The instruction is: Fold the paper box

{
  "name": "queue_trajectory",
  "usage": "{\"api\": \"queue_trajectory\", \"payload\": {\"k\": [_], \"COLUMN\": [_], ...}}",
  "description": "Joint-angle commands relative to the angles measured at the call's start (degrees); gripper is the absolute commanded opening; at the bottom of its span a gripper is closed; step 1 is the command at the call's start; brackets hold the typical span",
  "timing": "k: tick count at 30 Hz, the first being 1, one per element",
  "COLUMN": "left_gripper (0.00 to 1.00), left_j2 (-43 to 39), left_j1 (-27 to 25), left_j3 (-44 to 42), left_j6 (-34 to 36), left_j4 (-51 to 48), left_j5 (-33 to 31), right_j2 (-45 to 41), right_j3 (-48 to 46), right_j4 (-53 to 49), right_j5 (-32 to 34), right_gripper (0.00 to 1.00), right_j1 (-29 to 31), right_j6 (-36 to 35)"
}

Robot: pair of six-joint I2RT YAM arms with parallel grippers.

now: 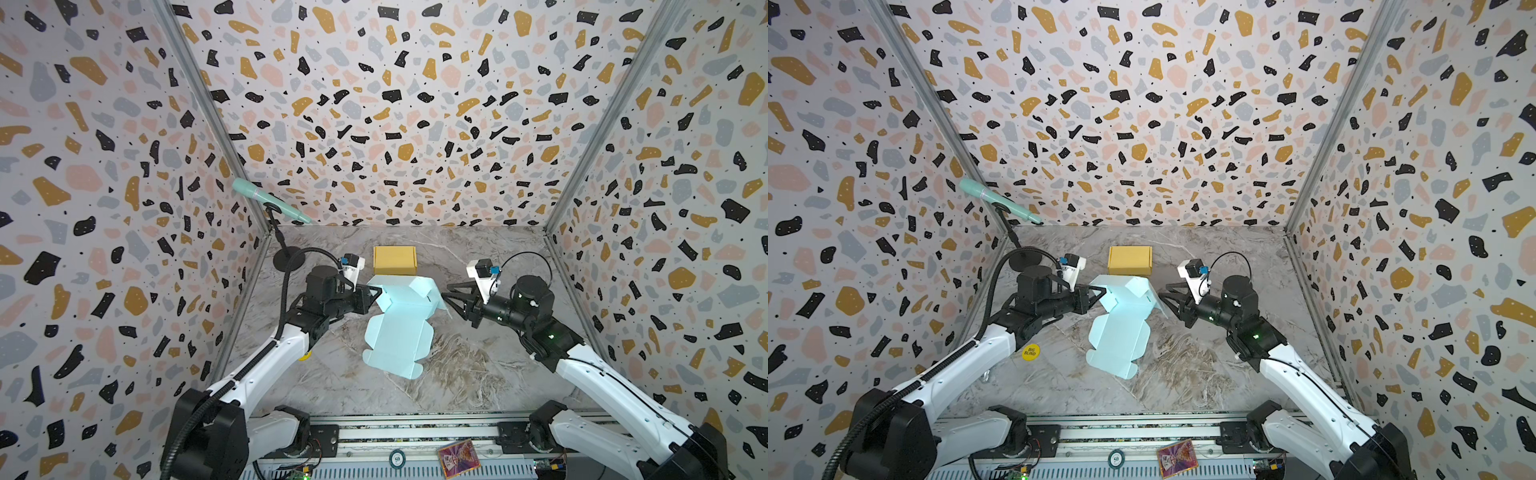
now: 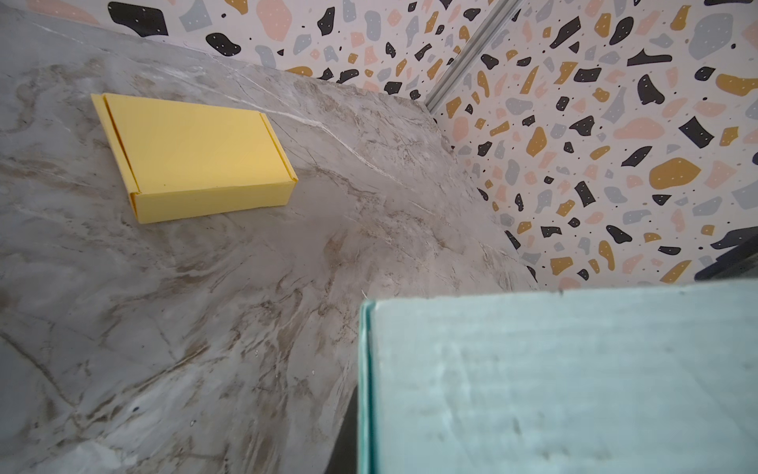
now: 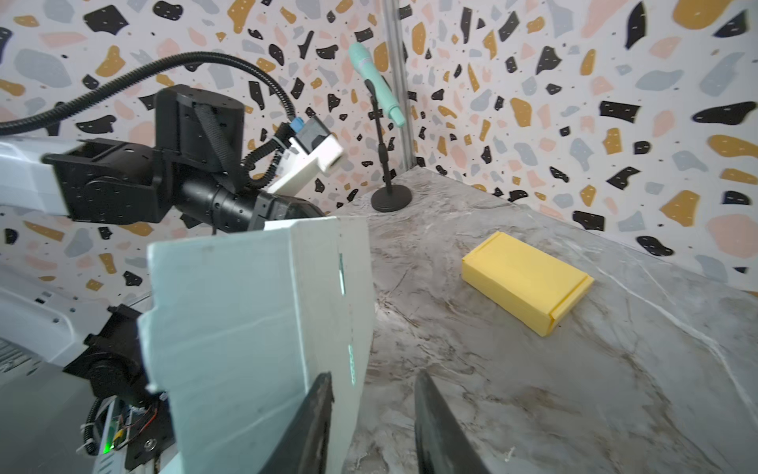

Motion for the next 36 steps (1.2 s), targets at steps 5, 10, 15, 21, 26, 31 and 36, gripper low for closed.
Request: {"api": "queue_trajectory", "payload": {"k": [5,10,15,21,26,31,36], "left_gripper": [0.0,0.0,0.0,0.0,0.0,0.0,0.0], "left_j2": [1.1,1.5,1.8,2.3,2.1,1.8,1.4], "left_j1": [0.1,0.1,0.2,0.1,0.1,0.0,-0.2], "left_j3": [0.1,-0.3,-0.7,-1.2,-1.2,-2.4,-3.5], "left_j6": [0.5,0.4,0.2,-0.2,0.6,-1.4,-2.5], "left_j4": [1.9,2.1,2.6,3.3,1.0,1.7,2.0], "left_j5": [1.1,0.8,0.7,0.7,-2.5,-5.9,-7.2], "right_j2": [4.0,3.6,1.7,3.1,5.4,9.3,11.2], "right_j3": [4.2,3.5,0.4,-0.2,1.6,3.1,4.1], "right_j4": [-0.5,0.0,1.0,3.9,5.2,4.4,4.2], "right_j5": [-1.0,0.2,2.0,1.5,1.8,5.6,12.1], "right_gripper": [0.31,0.3,0.31,0.31,0.3,0.28,0.25], "right_j1": [5.0,5.2,5.3,5.3,7.0,9.7,12.2], "right_j6": [-3.5,-3.1,-2.1,-1.0,-0.9,-1.0,-1.4]}}
